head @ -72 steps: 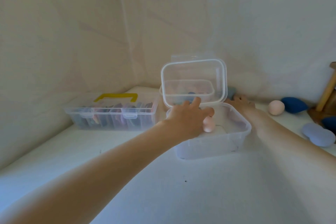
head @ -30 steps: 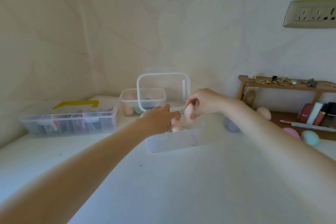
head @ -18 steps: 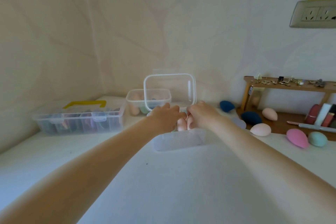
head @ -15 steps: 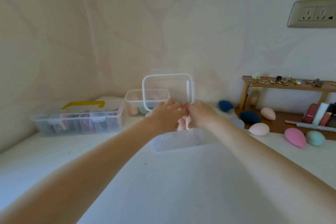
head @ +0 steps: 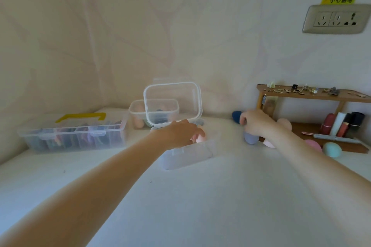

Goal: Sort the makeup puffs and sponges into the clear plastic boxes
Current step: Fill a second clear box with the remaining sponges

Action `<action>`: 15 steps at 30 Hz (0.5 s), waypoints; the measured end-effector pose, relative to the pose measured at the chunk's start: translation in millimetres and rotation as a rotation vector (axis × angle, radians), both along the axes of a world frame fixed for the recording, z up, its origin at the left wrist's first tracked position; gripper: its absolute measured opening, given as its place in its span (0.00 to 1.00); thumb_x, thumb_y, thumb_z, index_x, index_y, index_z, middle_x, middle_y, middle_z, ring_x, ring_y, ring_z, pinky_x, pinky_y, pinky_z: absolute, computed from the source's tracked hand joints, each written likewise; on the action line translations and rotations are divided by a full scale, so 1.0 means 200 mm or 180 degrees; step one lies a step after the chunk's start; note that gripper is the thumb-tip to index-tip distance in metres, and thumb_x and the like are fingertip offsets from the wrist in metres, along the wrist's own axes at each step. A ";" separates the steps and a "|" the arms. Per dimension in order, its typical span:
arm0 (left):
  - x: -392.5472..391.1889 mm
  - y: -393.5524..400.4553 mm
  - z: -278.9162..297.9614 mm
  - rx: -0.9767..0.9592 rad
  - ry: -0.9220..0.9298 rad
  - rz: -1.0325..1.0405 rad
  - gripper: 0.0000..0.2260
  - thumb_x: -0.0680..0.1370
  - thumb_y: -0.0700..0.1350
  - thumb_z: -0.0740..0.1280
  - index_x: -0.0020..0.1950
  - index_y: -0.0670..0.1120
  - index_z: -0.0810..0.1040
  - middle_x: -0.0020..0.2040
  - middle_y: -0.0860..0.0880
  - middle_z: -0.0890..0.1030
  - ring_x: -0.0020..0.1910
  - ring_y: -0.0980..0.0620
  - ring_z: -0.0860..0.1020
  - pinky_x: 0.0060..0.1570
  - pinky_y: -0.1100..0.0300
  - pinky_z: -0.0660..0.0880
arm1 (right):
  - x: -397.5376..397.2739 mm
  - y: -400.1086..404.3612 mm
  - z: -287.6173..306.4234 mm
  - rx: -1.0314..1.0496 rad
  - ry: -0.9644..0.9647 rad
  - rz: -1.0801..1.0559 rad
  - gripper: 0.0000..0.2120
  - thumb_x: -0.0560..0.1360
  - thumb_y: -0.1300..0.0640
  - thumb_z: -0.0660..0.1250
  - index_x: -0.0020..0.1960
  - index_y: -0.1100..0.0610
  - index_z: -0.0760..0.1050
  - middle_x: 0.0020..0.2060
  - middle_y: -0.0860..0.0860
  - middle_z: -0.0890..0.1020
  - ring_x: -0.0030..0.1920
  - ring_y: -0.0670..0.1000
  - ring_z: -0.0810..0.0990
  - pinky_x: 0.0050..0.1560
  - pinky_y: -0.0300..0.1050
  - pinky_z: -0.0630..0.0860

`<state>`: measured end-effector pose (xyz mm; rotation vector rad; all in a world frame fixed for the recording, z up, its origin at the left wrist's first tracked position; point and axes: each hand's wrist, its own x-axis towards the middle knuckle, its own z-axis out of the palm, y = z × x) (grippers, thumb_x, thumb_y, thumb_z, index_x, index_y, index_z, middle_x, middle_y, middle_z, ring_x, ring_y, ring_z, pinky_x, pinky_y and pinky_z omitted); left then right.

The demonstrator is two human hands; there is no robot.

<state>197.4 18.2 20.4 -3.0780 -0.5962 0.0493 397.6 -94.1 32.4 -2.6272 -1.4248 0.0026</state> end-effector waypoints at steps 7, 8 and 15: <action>-0.01 0.01 -0.01 -0.0017 0.0097 -0.0030 0.19 0.80 0.40 0.58 0.70 0.55 0.67 0.62 0.54 0.75 0.62 0.50 0.68 0.64 0.54 0.67 | -0.04 -0.06 -0.15 -0.0325 -0.0337 -0.0357 0.16 0.76 0.69 0.54 0.60 0.59 0.71 0.60 0.57 0.71 0.62 0.58 0.65 0.58 0.48 0.68; 0.00 0.01 -0.01 -0.0001 0.0109 -0.0033 0.19 0.80 0.40 0.58 0.70 0.54 0.67 0.63 0.54 0.74 0.62 0.50 0.68 0.65 0.53 0.67 | -0.03 -0.06 -0.13 -0.0114 -0.0363 -0.0276 0.14 0.76 0.69 0.56 0.57 0.59 0.72 0.58 0.57 0.72 0.60 0.58 0.67 0.57 0.48 0.69; 0.01 0.01 0.00 -0.0040 0.0102 -0.0022 0.18 0.80 0.41 0.58 0.70 0.53 0.67 0.62 0.53 0.75 0.61 0.50 0.68 0.63 0.53 0.68 | -0.26 0.08 0.13 0.1934 0.2263 0.0528 0.16 0.71 0.69 0.67 0.52 0.58 0.63 0.44 0.51 0.71 0.42 0.50 0.73 0.43 0.45 0.76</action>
